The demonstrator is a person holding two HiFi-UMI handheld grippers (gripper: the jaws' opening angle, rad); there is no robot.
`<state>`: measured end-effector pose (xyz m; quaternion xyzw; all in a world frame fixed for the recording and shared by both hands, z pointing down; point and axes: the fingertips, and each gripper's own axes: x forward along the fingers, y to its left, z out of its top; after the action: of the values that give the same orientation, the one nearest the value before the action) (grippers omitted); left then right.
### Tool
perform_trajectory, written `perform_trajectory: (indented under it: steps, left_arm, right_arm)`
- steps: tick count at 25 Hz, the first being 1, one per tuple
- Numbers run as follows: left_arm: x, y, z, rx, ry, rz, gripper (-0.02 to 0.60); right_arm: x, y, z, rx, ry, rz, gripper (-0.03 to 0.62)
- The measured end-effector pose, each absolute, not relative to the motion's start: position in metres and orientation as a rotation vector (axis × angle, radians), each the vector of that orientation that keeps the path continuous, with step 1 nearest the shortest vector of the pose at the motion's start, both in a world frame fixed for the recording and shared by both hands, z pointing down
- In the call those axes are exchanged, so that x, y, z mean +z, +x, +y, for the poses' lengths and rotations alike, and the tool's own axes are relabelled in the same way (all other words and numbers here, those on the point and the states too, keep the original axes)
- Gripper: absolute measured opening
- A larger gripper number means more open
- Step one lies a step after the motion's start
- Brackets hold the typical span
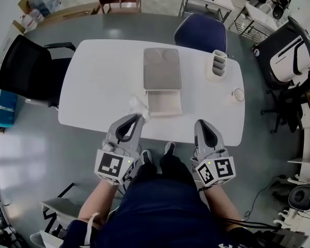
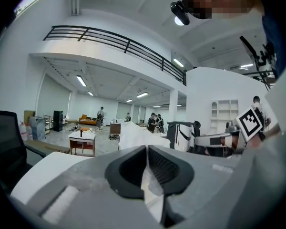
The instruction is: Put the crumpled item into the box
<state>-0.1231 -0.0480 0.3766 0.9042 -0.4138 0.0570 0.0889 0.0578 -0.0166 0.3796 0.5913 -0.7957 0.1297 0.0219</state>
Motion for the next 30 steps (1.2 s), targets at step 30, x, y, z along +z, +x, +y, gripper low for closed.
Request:
perform_trajectory:
  steps: [30]
  left_arm:
    - [0.433, -0.04, -0.114, 0.539, 2.628, -1.322, 0.015]
  right_arm:
    - [0.421, 0.099, -0.13, 0.589, 1.54, -2.632, 0.002]
